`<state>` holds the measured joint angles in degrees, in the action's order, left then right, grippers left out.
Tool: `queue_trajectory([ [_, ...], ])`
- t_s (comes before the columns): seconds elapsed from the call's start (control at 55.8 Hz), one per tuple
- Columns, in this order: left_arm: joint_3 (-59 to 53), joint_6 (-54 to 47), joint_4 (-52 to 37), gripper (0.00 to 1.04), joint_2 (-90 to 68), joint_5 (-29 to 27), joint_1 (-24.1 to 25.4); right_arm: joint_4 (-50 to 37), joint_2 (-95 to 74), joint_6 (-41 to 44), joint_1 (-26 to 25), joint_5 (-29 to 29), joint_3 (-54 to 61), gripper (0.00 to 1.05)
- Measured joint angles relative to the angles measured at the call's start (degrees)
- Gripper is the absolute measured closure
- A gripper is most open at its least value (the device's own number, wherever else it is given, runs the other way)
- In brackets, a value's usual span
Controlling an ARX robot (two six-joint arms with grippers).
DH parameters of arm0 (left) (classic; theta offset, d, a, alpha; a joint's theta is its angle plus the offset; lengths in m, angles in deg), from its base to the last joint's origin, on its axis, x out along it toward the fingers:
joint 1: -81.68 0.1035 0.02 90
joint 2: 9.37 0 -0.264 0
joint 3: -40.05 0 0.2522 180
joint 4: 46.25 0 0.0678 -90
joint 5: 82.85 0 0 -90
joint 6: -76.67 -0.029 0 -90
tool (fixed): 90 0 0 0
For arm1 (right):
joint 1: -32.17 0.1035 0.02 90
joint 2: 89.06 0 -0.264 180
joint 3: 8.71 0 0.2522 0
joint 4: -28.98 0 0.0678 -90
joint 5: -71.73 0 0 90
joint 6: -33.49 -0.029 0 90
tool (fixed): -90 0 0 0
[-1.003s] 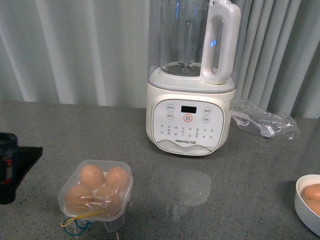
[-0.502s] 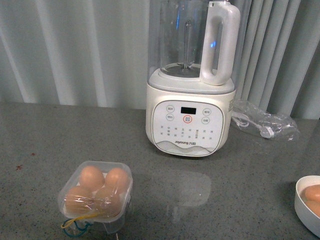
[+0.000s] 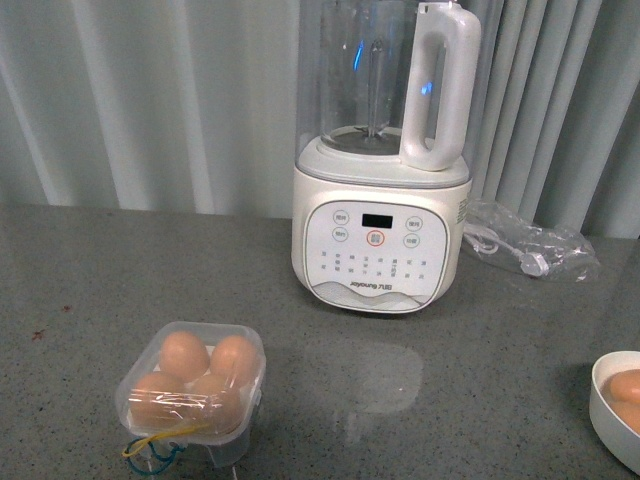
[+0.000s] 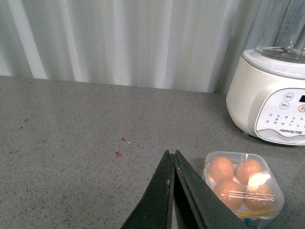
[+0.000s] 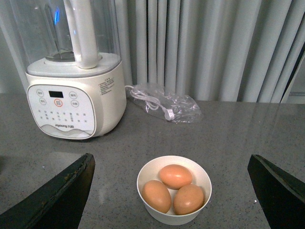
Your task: Put egg into box
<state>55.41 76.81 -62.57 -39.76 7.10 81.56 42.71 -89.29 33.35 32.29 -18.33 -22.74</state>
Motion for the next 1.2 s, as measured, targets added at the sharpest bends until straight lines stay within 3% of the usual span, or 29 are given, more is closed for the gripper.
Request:
queue_trajectory([
  [0.896, 0.0, 0.0, 19.93, 1.01, 20.44, 0.02, 0.0, 0.0, 0.0, 0.0, 0.0, 0.0, -0.02, 0.07],
  [1.003, 0.0, 0.0, 29.53, 1.01, 28.35, 0.04, 0.0, 0.0, 0.0, 0.02, 0.0, 0.02, 0.0, 0.07],
  [1.2, 0.0, 0.0, 30.05, 1.01, 30.16, 0.02, 0.0, 0.0, 0.0, 0.02, 0.0, 0.0, -0.02, 0.07],
])
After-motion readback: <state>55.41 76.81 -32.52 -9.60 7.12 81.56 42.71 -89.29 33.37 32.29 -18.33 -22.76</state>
